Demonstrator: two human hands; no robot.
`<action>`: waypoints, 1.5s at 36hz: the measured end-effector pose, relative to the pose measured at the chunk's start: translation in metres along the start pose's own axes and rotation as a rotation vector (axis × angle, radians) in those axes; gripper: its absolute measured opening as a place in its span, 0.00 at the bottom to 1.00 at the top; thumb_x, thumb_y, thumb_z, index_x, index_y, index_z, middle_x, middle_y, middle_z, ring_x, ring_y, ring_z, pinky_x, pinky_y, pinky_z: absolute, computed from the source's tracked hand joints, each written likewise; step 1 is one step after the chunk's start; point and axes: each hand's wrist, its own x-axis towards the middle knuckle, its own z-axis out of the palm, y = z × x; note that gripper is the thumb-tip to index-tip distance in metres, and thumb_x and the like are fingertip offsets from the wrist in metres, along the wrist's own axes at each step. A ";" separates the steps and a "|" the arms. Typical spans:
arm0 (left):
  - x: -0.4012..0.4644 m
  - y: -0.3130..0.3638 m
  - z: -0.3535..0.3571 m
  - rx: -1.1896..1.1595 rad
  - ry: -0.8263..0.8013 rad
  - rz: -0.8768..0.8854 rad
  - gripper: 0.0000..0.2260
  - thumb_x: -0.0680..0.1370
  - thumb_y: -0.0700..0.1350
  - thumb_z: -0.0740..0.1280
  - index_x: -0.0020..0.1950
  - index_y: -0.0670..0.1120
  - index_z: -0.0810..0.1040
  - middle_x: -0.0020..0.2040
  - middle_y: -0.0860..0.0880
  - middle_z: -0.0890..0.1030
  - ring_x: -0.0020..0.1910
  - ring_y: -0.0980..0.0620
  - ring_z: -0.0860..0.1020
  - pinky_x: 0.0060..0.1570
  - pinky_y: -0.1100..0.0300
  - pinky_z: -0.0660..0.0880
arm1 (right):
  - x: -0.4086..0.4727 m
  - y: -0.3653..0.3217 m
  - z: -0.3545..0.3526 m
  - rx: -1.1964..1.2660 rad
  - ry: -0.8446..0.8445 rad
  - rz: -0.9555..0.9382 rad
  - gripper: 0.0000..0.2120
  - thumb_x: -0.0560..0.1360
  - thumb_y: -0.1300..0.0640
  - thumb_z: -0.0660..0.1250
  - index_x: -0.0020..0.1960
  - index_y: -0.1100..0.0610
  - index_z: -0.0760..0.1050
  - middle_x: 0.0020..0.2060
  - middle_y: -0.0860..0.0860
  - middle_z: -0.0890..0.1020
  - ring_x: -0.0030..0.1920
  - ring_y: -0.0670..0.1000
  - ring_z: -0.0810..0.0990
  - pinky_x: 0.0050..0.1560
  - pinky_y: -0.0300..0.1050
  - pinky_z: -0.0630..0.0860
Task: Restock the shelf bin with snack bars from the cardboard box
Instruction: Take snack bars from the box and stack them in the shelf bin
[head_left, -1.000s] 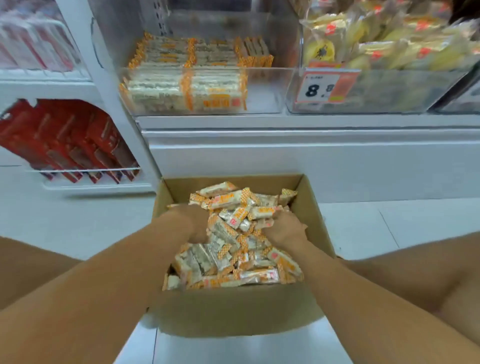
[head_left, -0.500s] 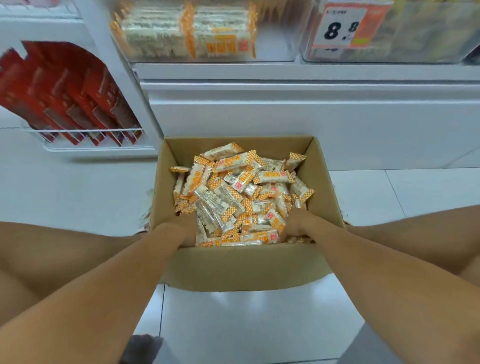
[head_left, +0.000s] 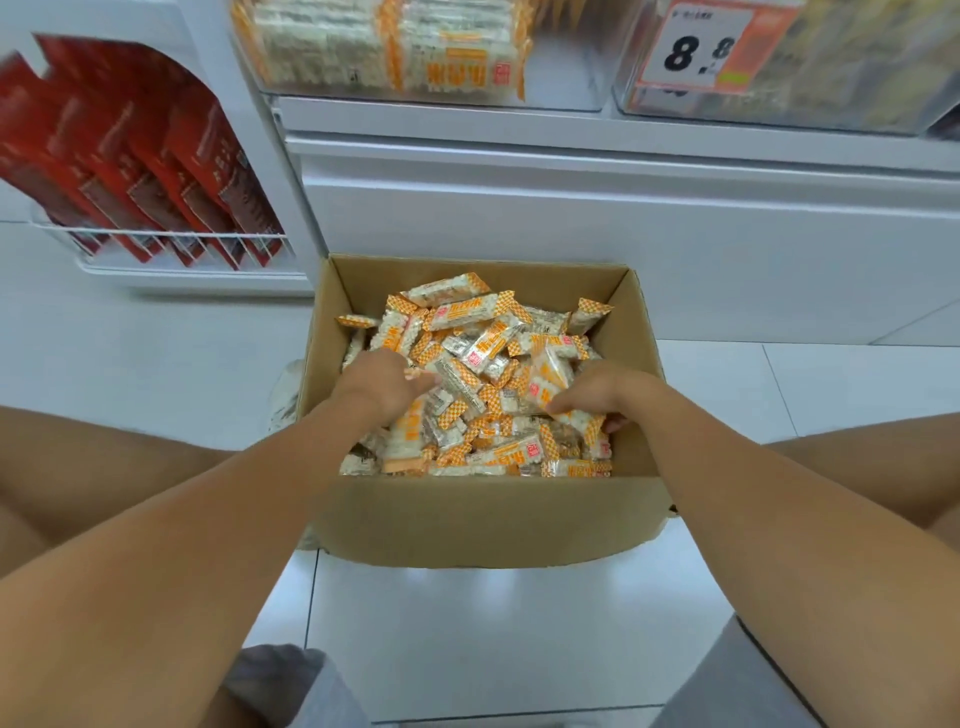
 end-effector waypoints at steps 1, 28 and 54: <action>0.001 0.005 -0.002 -0.135 0.013 -0.036 0.23 0.75 0.66 0.68 0.38 0.46 0.73 0.36 0.47 0.76 0.36 0.49 0.75 0.48 0.54 0.74 | -0.003 -0.004 -0.006 0.043 0.017 -0.008 0.22 0.71 0.42 0.75 0.48 0.57 0.71 0.38 0.52 0.71 0.35 0.52 0.76 0.38 0.46 0.81; -0.010 0.049 -0.011 -1.446 -0.497 -0.073 0.13 0.69 0.45 0.76 0.52 0.42 0.86 0.56 0.41 0.84 0.54 0.44 0.84 0.63 0.44 0.76 | -0.043 -0.046 0.006 0.731 -0.606 -0.259 0.34 0.68 0.31 0.66 0.62 0.56 0.70 0.46 0.53 0.77 0.46 0.56 0.86 0.46 0.46 0.81; -0.006 0.027 0.002 -1.038 -0.185 -0.302 0.52 0.71 0.56 0.78 0.83 0.50 0.45 0.82 0.45 0.53 0.81 0.43 0.52 0.75 0.37 0.51 | -0.015 -0.019 -0.028 0.255 -0.061 -0.208 0.08 0.77 0.60 0.73 0.54 0.63 0.79 0.47 0.58 0.83 0.35 0.52 0.83 0.32 0.41 0.81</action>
